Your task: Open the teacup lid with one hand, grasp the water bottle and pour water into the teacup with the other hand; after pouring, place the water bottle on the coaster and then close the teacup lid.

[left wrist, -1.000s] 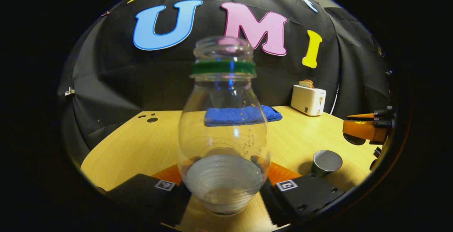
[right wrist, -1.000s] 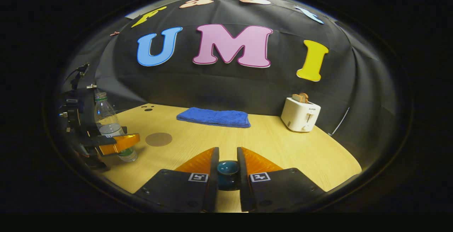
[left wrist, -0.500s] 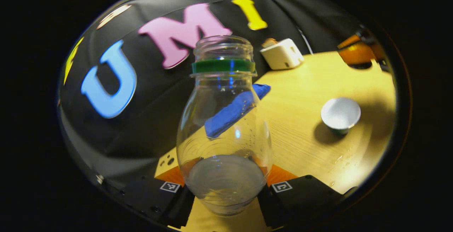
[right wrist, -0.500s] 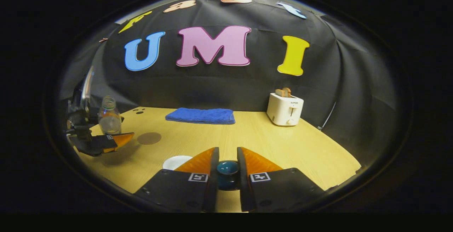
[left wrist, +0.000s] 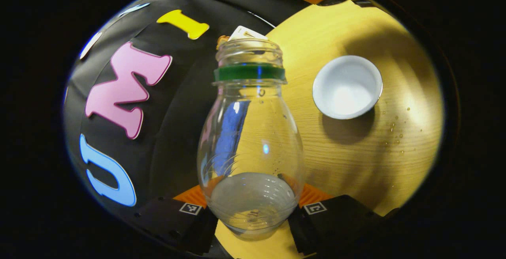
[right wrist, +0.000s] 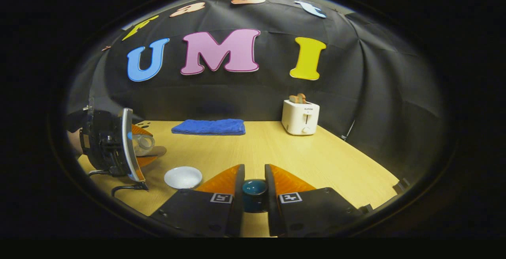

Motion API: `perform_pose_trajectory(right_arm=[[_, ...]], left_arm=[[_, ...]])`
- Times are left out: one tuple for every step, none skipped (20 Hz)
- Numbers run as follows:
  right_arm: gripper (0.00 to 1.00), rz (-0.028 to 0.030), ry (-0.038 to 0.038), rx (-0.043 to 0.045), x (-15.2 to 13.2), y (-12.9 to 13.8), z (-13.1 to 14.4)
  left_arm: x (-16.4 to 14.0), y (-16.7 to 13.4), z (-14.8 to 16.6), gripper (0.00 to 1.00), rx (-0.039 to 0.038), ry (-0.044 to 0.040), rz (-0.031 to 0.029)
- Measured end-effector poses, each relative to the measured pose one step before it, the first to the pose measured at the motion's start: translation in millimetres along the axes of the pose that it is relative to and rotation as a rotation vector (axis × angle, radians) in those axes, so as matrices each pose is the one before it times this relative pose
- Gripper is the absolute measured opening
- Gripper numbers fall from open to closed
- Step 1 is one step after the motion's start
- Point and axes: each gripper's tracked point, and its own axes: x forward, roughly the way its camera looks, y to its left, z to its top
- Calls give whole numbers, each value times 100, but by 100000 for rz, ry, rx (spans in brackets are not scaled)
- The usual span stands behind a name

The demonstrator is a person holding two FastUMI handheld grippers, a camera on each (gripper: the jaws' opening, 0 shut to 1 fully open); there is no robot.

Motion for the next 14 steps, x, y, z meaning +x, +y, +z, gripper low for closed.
perform_pose_trajectory(right_arm=[[28, -433, 470, 613, -141, -299, -200], [28, -325, 652, 631, -131, -314, -227], [28, -289, 856, 348, -114, -317, -365], [28, -219, 526, 159, -126, -100, -205], [28, -107, 89, 174, 52, -143, 8], [28, -16, -169, 111, 4, -157, 240], [28, 41, -82, -82, -44, -89, -22], [28, 211, 158, -268, 75, -114, -201], [28, 174, 207, -254, 81, 17, -124], [28, 433, 298, 59, 106, 55, -135], [28, 437, 310, 346, 45, 189, -165], [28, 459, 211, 442, 20, 109, -26], [28, 413, 125, 278, -18, 194, -8], [28, 273, 331, 111, -54, 151, -75]], left_arm=[[302, -4, 28, 78, 3160, 503, -333], [164, 6, 55, 78, 3583, 320, -520], [402, -110, 147, 78, 4149, 69, -427], [196, -35, -22, 78, 4178, 628, -961], [145, -141, 124, 78, 3582, 137, -902], [361, -224, -112, 78, 2604, 664, -1369], [260, -187, 88, 78, 2170, -15, -1011], [223, -61, 64, 78, 2932, -256, -414], [214, -133, 140, 77, 3614, -488, 112], [273, -93, 258, 77, 3443, -134, -84], [129, -150, 79, 77, 2950, -15, -535], [-213, -146, -178, 78, 2465, 28, -525], [-158, 37, -12, 77, 2707, -172, 54], [-14, 201, 34, 77, 2673, 156, 685]])
